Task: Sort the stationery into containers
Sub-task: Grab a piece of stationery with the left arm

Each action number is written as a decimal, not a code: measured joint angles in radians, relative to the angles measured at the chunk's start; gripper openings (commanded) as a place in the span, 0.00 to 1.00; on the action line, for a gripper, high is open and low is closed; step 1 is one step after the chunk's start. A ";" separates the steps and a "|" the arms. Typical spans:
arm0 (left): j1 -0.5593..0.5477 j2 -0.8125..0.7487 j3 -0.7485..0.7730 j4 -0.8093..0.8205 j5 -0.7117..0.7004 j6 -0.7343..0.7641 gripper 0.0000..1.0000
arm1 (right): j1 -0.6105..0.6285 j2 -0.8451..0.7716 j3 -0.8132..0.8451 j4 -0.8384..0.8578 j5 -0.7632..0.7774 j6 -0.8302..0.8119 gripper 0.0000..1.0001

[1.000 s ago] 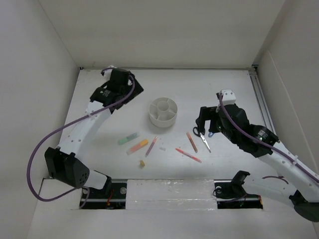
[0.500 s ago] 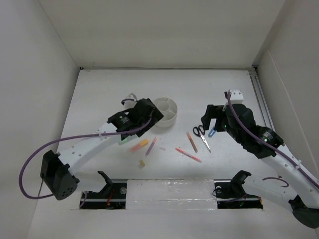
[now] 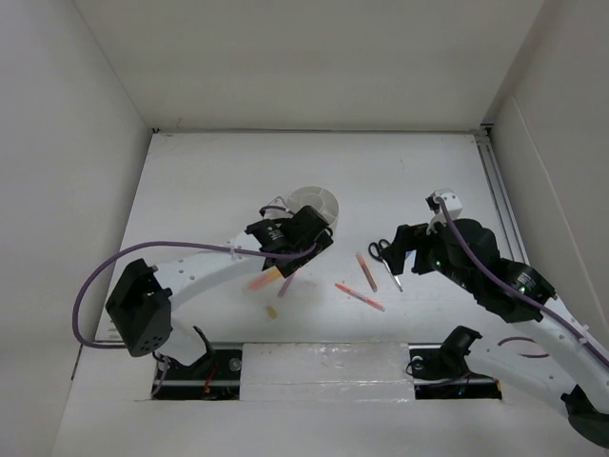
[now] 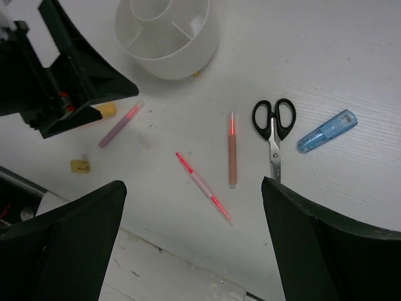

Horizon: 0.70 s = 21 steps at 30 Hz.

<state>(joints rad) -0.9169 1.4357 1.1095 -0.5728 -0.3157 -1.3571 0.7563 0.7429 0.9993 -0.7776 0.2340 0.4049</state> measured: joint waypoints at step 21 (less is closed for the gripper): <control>-0.020 0.228 -0.092 0.007 0.121 -0.123 0.66 | 0.135 -0.052 0.000 -0.029 -0.024 0.021 0.91</control>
<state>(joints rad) -0.9371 1.6634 1.0176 -0.5655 -0.1951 -1.4799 0.8909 0.6910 0.9997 -0.8070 0.2096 0.4255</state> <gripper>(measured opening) 0.661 0.926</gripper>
